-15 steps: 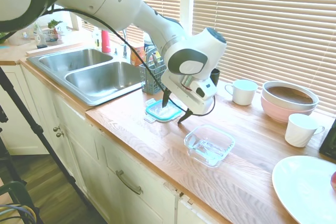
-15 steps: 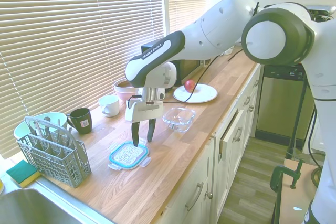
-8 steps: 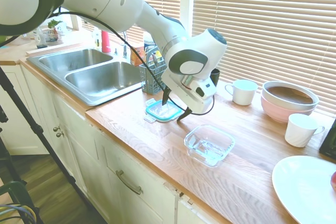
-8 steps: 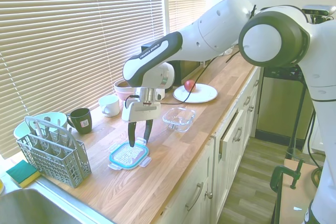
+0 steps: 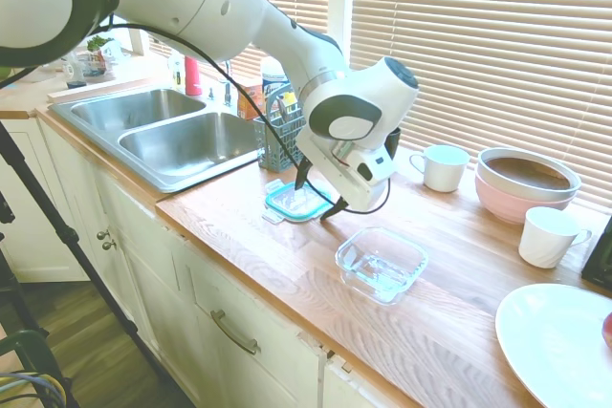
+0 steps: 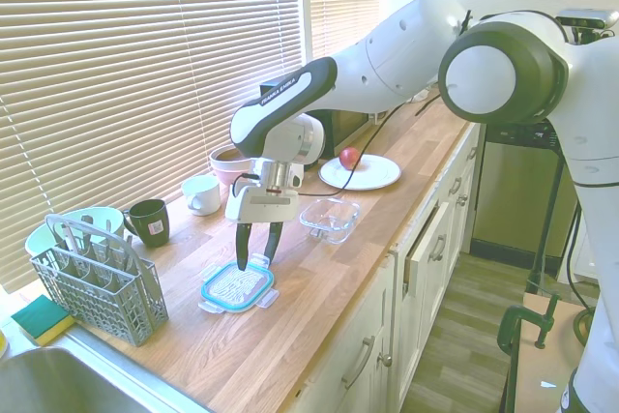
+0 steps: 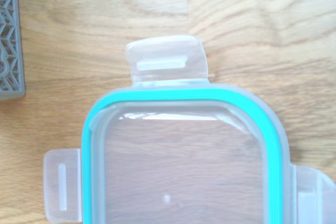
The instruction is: Cover the lid of the food container
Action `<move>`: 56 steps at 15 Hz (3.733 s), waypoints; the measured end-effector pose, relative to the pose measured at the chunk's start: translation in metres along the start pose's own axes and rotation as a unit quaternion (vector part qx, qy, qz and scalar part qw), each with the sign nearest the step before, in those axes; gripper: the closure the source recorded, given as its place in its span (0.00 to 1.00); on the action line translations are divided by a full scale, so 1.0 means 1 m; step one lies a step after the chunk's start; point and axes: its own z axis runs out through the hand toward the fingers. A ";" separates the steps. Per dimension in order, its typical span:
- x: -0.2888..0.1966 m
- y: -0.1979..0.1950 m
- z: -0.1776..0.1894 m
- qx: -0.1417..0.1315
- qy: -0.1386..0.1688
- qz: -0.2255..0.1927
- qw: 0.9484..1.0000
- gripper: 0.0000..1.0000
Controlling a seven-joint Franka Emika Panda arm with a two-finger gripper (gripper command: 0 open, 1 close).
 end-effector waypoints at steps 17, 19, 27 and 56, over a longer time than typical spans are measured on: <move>-0.005 -0.004 0.005 -0.003 -0.007 -0.005 1.000 1.00; -0.006 -0.006 0.006 -0.003 -0.007 -0.006 1.000 1.00; -0.004 -0.005 0.011 0.002 -0.014 0.000 1.000 1.00; -0.064 -0.009 -0.061 -0.019 0.043 -0.036 0.998 1.00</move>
